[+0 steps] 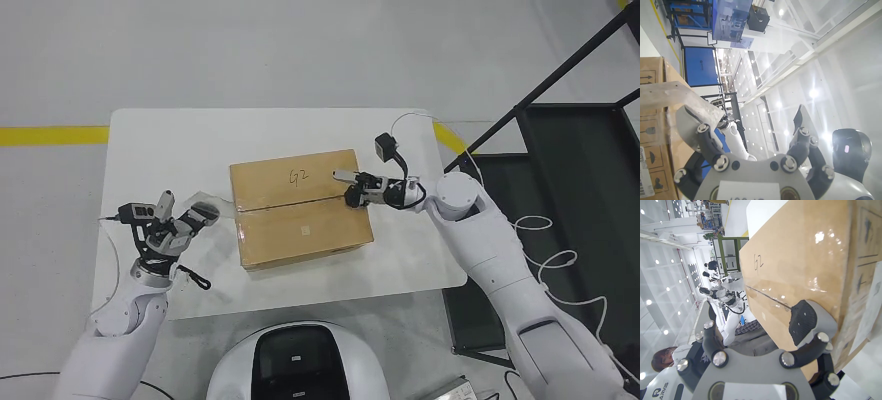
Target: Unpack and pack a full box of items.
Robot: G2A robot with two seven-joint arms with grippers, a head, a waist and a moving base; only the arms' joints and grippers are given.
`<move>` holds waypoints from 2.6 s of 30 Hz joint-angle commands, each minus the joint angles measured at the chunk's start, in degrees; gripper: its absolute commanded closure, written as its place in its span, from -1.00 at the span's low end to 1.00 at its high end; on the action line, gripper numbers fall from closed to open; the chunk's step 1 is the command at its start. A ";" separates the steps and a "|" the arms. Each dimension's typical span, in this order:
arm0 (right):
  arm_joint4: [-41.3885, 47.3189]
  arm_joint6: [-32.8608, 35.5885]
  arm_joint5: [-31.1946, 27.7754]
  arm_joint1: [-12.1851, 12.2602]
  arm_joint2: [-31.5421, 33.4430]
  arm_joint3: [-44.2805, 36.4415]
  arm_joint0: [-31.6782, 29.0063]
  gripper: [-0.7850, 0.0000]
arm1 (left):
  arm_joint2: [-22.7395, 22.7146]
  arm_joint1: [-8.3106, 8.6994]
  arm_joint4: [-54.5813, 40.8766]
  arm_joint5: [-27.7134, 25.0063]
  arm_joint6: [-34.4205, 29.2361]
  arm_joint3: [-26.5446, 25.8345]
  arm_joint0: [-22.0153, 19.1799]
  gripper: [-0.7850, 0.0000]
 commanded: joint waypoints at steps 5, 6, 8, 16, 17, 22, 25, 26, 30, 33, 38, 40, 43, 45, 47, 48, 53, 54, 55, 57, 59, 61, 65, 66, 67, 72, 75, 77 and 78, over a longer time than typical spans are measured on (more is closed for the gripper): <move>-0.57 2.75 0.38 0.49 0.80 -1.08 -0.72 -1.00 | 2.58 -0.80 1.59 1.73 -1.07 0.97 -2.82 -1.00; -0.78 2.92 0.53 0.56 0.89 -1.37 -0.87 -1.00 | 2.99 -0.93 1.85 1.93 -1.19 1.06 -3.22 -1.00; -0.99 3.14 0.88 0.69 1.09 -1.89 -1.21 -1.00 | 3.72 -1.18 2.58 2.42 -1.33 1.39 -3.94 -1.00; -1.31 2.88 1.96 1.20 2.42 -2.95 -2.56 -1.00 | 7.06 -2.29 6.11 5.78 -0.79 3.99 -7.76 -1.00; -1.40 2.73 2.05 1.27 2.61 -3.08 -2.73 -1.00 | 7.53 -2.46 6.51 5.91 -0.73 4.21 -8.15 -1.00; -2.24 1.95 2.81 1.68 3.69 -3.94 -3.73 -1.00 | 9.33 -3.16 9.49 6.10 0.29 5.50 -9.89 -1.00; -2.62 1.19 2.87 2.11 5.23 -4.61 -4.81 -1.00 | 10.33 -3.56 12.09 6.52 1.58 6.36 -10.81 -1.00; -2.63 0.84 2.54 2.32 6.09 -5.08 -5.46 -1.00 | 10.66 -3.69 12.36 6.82 1.77 6.49 -11.05 -1.00; -2.32 -2.58 -0.04 3.30 10.83 -8.68 -10.23 -1.00 | 11.37 -4.07 13.53 6.96 1.78 6.77 -11.56 -1.00; -2.61 -5.64 -0.87 3.90 13.98 -12.42 -14.54 -1.00 | 11.76 -4.31 14.11 7.21 1.48 6.62 -12.00 -1.00; -3.64 -8.03 0.23 4.45 16.53 -17.81 -19.35 -1.00 | 13.09 -4.83 15.09 7.96 0.24 6.63 -13.34 -1.00; -4.17 -8.92 1.16 4.54 16.84 -19.21 -20.37 -1.00 | 13.85 -5.10 15.40 8.49 -0.37 6.79 -14.02 -1.00; -4.52 -10.33 2.03 4.60 17.17 -20.51 -21.59 -1.00 | 15.19 -5.52 15.80 9.60 -1.57 7.28 -15.17 -1.00; -4.60 -11.17 2.27 4.62 17.35 -21.25 -22.39 -1.00 | 16.16 -5.86 16.33 10.13 -2.11 7.80 -16.17 -1.00; -4.79 -12.15 2.58 4.65 17.63 -21.91 -23.19 -1.00 | 17.16 -6.28 16.62 10.28 -2.26 8.29 -17.22 -1.00; -4.89 -12.54 2.76 4.66 17.77 -22.23 -23.60 -1.00 | 17.60 -6.49 16.84 10.34 -2.13 8.57 -17.78 -1.00; -5.53 -14.37 3.62 4.77 18.53 -23.93 -25.66 -1.00 | 19.78 -7.55 16.48 10.80 -2.37 9.82 -20.08 -1.00; -5.60 -14.57 3.75 4.79 18.64 -24.23 -26.01 -1.00 | 20.16 -7.72 16.58 10.77 -2.82 10.11 -20.45 -1.00; -5.55 -14.70 3.86 4.80 18.75 -24.46 -26.27 -1.00 | 20.42 -7.87 16.21 10.34 -3.27 10.27 -20.62 -1.00; -5.71 -14.89 4.04 4.83 18.89 -24.79 -26.63 -1.00 | 20.45 -7.95 16.26 9.91 -4.57 10.71 -20.86 -1.00; -5.83 -15.05 4.16 4.83 18.85 -24.95 -26.72 -1.00 | 19.74 -7.87 14.98 9.05 -5.60 10.86 -20.24 -1.00; -5.95 -15.09 4.09 4.80 18.61 -25.00 -26.53 -1.00 | 18.39 -7.61 13.68 7.96 -6.72 10.35 -19.30 -1.00; -6.28 -14.54 3.89 4.73 17.83 -24.42 -25.36 -1.00 | 15.02 -6.73 12.66 6.92 -8.78 8.63 -16.64 -1.00; -6.37 -14.36 3.87 4.70 17.60 -24.15 -24.96 -1.00 | 14.11 -6.50 12.42 6.65 -9.24 8.18 -15.86 -1.00; -6.53 -14.25 3.85 4.68 17.37 -23.88 -24.53 -1.00 | 14.11 -6.50 12.42 6.65 -9.24 8.18 -15.86 -1.00; -7.07 -13.44 3.80 4.58 16.26 -22.70 -22.78 -1.00 | 14.11 -6.50 12.42 6.65 -9.24 8.18 -15.86 -1.00; -7.17 -13.11 3.67 4.55 15.93 -22.18 -22.21 -1.00 | 14.11 -6.50 12.42 6.65 -9.24 8.18 -15.86 -1.00; -7.19 -13.09 3.55 4.54 15.88 -22.02 -22.05 -1.00 | 14.14 -6.49 12.61 7.15 -9.02 7.96 -15.64 -1.00; -7.21 -13.08 3.46 4.55 15.90 -21.95 -22.05 -1.00 | 14.17 -6.42 12.98 8.71 -9.35 7.52 -15.33 -1.00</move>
